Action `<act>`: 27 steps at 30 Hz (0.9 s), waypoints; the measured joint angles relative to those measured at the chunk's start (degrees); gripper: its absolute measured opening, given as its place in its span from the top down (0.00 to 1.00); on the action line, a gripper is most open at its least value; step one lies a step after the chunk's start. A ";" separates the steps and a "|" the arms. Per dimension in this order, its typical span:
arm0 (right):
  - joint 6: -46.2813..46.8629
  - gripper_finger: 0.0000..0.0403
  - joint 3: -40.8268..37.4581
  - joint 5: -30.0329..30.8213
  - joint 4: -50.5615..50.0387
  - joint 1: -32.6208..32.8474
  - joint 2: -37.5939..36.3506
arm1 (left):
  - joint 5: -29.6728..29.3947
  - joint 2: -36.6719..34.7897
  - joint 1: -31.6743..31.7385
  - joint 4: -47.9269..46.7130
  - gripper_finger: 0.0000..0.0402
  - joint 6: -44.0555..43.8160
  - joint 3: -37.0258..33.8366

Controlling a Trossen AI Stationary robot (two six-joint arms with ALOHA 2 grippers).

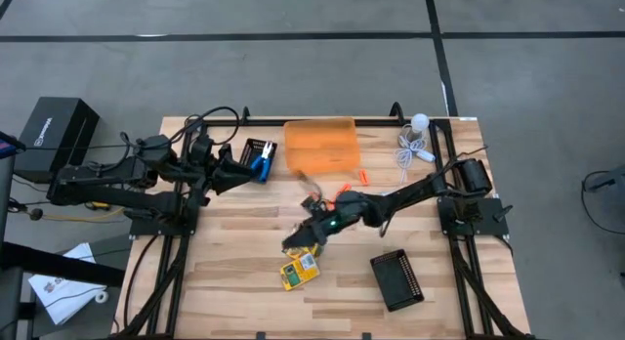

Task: Pick & Place School Supplies
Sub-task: Put the yellow crayon box into the orange bin

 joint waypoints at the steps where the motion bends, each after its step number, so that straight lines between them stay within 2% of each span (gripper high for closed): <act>1: -2.59 0.39 1.65 -2.50 -8.81 0.26 -0.59 | 0.00 0.00 0.00 0.02 0.67 0.16 0.00; 4: -13.48 0.39 7.02 -3.85 -36.46 2.26 -0.86 | 0.00 0.00 0.00 0.07 0.67 0.17 0.00; 6: -18.88 0.39 9.60 -3.20 -50.40 3.90 -0.83 | 0.00 0.00 0.01 0.07 0.67 0.17 0.00; 10: -27.71 0.39 14.16 4.92 -77.74 7.06 -0.83 | 0.00 0.00 0.01 0.07 0.67 0.69 0.00; 13: -31.34 0.39 15.97 11.12 -90.25 9.29 -1.01 | 0.00 0.00 0.00 0.08 0.67 0.79 0.00; 15: -31.02 0.39 15.74 14.98 -92.87 11.20 -1.75 | 0.00 0.00 0.01 0.10 0.67 0.81 0.00; 19: -24.86 0.39 13.37 17.28 -87.34 15.27 -1.01 | 0.00 0.00 0.00 0.20 0.67 0.66 0.00; 23: -16.18 0.39 9.73 16.77 -77.53 16.29 0.58 | -0.02 0.00 0.00 0.40 0.67 0.65 0.00; 27: -8.99 0.39 6.79 20.09 -59.55 14.52 0.02 | -0.02 0.00 0.02 0.42 0.67 0.00 0.00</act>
